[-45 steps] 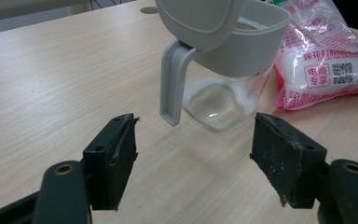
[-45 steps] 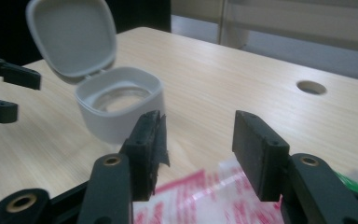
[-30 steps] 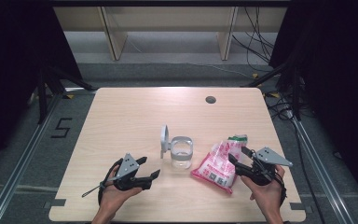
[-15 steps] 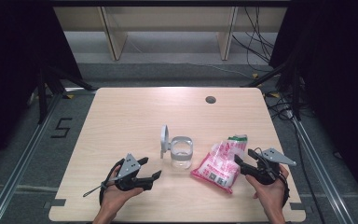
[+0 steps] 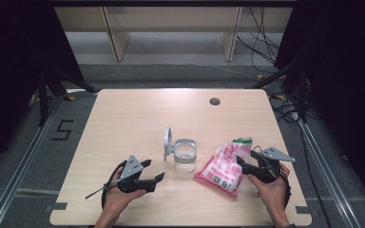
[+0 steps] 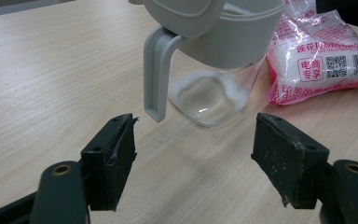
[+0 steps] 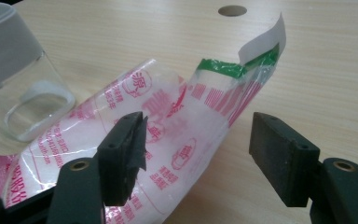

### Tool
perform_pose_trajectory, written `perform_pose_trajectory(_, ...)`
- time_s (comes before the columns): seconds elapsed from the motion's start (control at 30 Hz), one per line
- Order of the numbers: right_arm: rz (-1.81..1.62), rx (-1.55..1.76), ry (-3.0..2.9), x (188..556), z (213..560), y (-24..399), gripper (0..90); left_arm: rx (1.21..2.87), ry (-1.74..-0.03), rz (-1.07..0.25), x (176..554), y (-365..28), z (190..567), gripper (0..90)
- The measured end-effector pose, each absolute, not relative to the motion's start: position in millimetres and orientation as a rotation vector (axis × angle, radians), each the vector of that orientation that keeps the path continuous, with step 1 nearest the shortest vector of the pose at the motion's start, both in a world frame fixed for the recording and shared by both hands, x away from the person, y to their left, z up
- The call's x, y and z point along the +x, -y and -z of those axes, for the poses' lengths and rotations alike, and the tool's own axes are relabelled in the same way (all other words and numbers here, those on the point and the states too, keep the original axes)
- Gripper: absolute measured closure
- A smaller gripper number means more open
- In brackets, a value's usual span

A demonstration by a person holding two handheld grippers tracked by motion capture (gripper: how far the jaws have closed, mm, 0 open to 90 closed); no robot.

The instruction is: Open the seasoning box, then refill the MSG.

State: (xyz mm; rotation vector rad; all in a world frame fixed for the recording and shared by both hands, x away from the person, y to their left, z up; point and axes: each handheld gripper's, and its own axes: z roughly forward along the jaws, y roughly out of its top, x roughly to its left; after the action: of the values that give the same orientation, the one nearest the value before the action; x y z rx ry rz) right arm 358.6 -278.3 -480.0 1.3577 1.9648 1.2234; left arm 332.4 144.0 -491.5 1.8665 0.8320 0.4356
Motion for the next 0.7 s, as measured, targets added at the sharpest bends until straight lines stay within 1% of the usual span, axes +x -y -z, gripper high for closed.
perform_pose_trajectory(0.1, -1.225, 1.438, -1.980, 359.6, 481.7, 275.2, 35.9, 1.876, -0.826, -0.437, 332.6, -144.5, 490.9, 29.1)
perform_pose_trajectory(0.17, -1.224, 1.385, -1.986, 364.7, 484.3, 277.1, 36.0, 1.863, -0.831, -0.434, 333.0, -143.9, 491.2, 29.1)
perform_pose_trajectory(0.2, -1.237, 1.399, -1.993, 364.6, 483.8, 276.4, 35.9, 1.886, -0.827, -0.448, 333.8, -145.5, 490.8, 29.1)
perform_pose_trajectory(0.23, -1.250, 1.456, -1.974, 362.9, 483.7, 272.8, 36.0, 1.879, -0.825, -0.443, 333.9, -145.0, 491.0, 29.1)
perform_pose_trajectory(0.3, -1.228, 1.393, -2.010, 367.1, 484.6, 276.7, 35.9, 1.875, -0.829, -0.437, 334.0, -144.6, 490.8, 29.1)
perform_pose_trajectory(0.33, -1.230, 1.453, -1.985, 365.6, 484.8, 273.0, 36.0, 1.863, -0.831, -0.433, 334.1, -143.6, 490.9, 29.1)
perform_pose_trajectory(0.43, -1.216, 1.398, -2.004, 370.6, 486.7, 275.8, 36.1, 1.870, -0.830, -0.434, 333.6, -144.0, 490.4, 29.1)
perform_pose_trajectory(0.7, -1.211, 1.408, -2.046, 378.9, 490.3, 268.2, 35.7, 1.872, -0.823, -0.435, 332.9, -143.1, 489.6, 29.1)
